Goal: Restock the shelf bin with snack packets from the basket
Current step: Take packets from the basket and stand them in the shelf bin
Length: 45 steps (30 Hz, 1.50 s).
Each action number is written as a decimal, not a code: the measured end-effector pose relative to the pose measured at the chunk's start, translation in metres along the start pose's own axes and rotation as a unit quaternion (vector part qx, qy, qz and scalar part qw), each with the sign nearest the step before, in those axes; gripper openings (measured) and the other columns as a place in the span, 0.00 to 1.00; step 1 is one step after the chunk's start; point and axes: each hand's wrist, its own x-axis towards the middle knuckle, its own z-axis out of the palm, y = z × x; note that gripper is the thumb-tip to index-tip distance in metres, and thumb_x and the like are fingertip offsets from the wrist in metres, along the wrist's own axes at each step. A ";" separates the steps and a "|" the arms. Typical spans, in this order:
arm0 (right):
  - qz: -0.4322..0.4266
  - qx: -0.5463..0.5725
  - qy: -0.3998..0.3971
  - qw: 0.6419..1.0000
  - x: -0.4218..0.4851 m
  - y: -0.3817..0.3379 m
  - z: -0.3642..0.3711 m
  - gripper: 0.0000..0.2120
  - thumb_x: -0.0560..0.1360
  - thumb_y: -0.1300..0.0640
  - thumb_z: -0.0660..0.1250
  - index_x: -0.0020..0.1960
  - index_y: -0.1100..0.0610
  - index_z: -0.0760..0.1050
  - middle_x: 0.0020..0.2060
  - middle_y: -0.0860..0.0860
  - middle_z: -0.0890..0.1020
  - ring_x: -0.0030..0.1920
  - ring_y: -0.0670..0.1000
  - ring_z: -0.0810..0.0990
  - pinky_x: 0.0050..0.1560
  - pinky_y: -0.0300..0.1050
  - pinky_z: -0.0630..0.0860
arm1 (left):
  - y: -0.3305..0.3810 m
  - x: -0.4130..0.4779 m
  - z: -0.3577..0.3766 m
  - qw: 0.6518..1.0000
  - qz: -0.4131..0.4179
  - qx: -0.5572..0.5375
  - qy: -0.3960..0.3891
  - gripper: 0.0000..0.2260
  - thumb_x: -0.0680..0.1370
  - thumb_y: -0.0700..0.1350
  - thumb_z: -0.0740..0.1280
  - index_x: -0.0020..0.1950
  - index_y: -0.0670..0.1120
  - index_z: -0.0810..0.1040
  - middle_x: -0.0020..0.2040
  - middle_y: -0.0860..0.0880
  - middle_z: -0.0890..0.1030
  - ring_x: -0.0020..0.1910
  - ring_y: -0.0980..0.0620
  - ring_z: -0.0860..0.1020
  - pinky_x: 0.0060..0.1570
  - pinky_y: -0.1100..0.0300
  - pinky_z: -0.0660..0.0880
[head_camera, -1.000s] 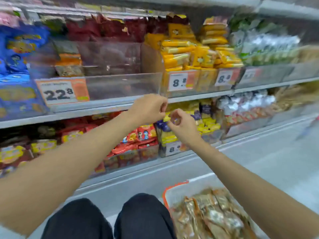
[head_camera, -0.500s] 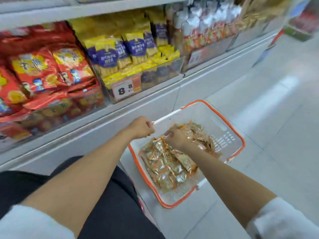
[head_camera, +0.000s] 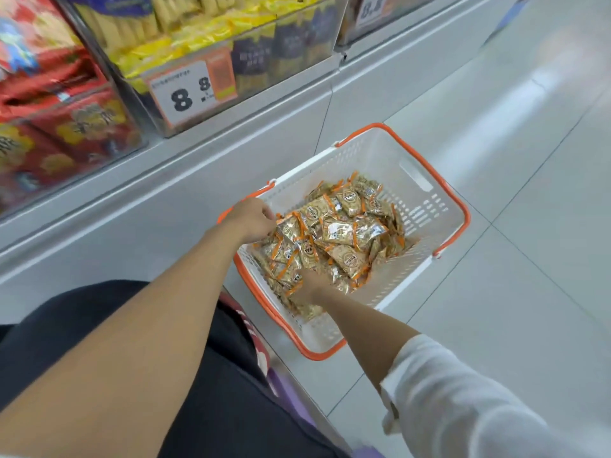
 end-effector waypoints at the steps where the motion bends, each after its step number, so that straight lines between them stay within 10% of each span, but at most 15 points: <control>1: -0.009 0.016 -0.005 1.000 0.005 -0.006 0.005 0.36 0.76 0.61 0.65 0.79 0.56 0.51 0.71 0.58 0.69 0.64 0.58 0.74 0.58 0.46 0.75 | 0.000 0.001 -0.001 1.000 0.004 0.000 0.004 0.05 0.76 0.37 0.66 0.43 0.42 0.81 0.42 0.45 0.83 0.44 0.46 0.81 0.51 0.51 0.78; 6: -0.024 -0.012 -0.061 0.998 0.014 -0.017 0.022 0.33 0.80 0.58 0.63 0.79 0.58 0.49 0.72 0.61 0.67 0.67 0.60 0.71 0.62 0.50 0.72 | -0.005 0.004 -0.012 0.999 -0.003 -0.026 0.038 0.07 0.76 0.36 0.66 0.41 0.47 0.79 0.43 0.49 0.79 0.50 0.45 0.80 0.55 0.51 0.77; 9: -0.033 -0.072 -0.041 0.996 0.020 0.002 0.036 0.14 0.82 0.55 0.57 0.59 0.64 0.74 0.46 0.56 0.77 0.54 0.58 0.77 0.49 0.46 0.73 | -0.006 0.005 -0.016 0.998 -0.016 -0.048 0.048 0.08 0.76 0.35 0.66 0.42 0.47 0.78 0.45 0.47 0.80 0.52 0.46 0.80 0.53 0.55 0.76; 12: -0.034 -0.060 -0.008 0.998 0.020 0.015 0.048 0.13 0.82 0.57 0.57 0.41 0.61 0.72 0.33 0.53 0.71 0.41 0.53 0.73 0.34 0.41 0.66 | -0.007 0.007 -0.014 0.997 -0.020 -0.058 0.048 0.06 0.76 0.35 0.66 0.44 0.46 0.79 0.49 0.45 0.82 0.51 0.46 0.80 0.52 0.55 0.75; 18: 0.031 0.040 0.032 0.998 0.016 -0.002 0.034 0.14 0.81 0.63 0.55 0.57 0.69 0.76 0.45 0.60 0.80 0.34 0.50 0.74 0.30 0.40 0.69 | -0.006 0.009 -0.017 0.996 -0.034 -0.068 0.039 0.06 0.76 0.35 0.66 0.45 0.43 0.80 0.38 0.50 0.79 0.41 0.50 0.79 0.43 0.59 0.73; 23: -0.012 0.279 0.205 0.938 -0.020 -0.028 -0.045 0.09 0.83 0.60 0.50 0.57 0.56 0.68 0.40 0.51 0.75 0.32 0.47 0.71 0.29 0.40 0.68 | -0.006 0.006 -0.012 0.989 -0.076 -0.128 0.009 0.07 0.77 0.34 0.63 0.47 0.38 0.81 0.43 0.41 0.81 0.41 0.47 0.77 0.41 0.57 0.75; 27: -0.076 0.483 0.086 0.868 -0.055 -0.048 -0.095 0.09 0.83 0.62 0.55 0.53 0.61 0.74 0.38 0.54 0.78 0.33 0.49 0.79 0.40 0.44 0.82 | 0.004 0.000 -0.011 0.967 -0.103 -0.226 0.056 0.06 0.78 0.42 0.64 0.49 0.39 0.77 0.45 0.43 0.75 0.43 0.45 0.73 0.43 0.55 0.73; 31: -0.182 0.414 0.054 0.890 -0.102 -0.072 -0.132 0.11 0.81 0.65 0.56 0.42 0.61 0.73 0.33 0.53 0.75 0.28 0.45 0.75 0.33 0.40 0.77 | 0.017 -0.021 -0.031 0.942 -0.100 -0.313 0.071 0.29 0.78 0.50 0.67 0.75 0.42 0.62 0.66 0.45 0.73 0.58 0.47 0.74 0.51 0.55 0.72; 37: -0.249 0.420 0.069 0.870 -0.154 -0.108 -0.177 0.05 0.79 0.65 0.59 0.48 0.60 0.74 0.35 0.52 0.77 0.34 0.50 0.78 0.39 0.46 0.78 | 0.031 -0.055 -0.077 0.921 -0.056 -0.378 0.077 0.11 0.76 0.46 0.72 0.54 0.43 0.79 0.50 0.45 0.83 0.39 0.56 0.81 0.43 0.61 0.80; 40: -0.237 0.440 0.069 0.864 -0.174 -0.125 -0.188 0.21 0.76 0.65 0.69 0.65 0.58 0.65 0.44 0.57 0.79 0.40 0.53 0.80 0.41 0.48 0.80 | 0.045 -0.073 -0.100 0.909 -0.016 -0.398 0.121 0.05 0.77 0.42 0.70 0.45 0.43 0.76 0.42 0.46 0.81 0.37 0.55 0.79 0.36 0.63 0.80; 45: -0.278 0.315 0.171 0.891 -0.207 -0.156 -0.210 0.21 0.73 0.68 0.72 0.60 0.58 0.66 0.48 0.63 0.77 0.41 0.55 0.78 0.45 0.50 0.79 | 0.055 -0.102 -0.140 0.922 0.031 -0.352 0.161 0.13 0.74 0.41 0.73 0.57 0.46 0.76 0.55 0.44 0.80 0.52 0.48 0.81 0.53 0.51 0.80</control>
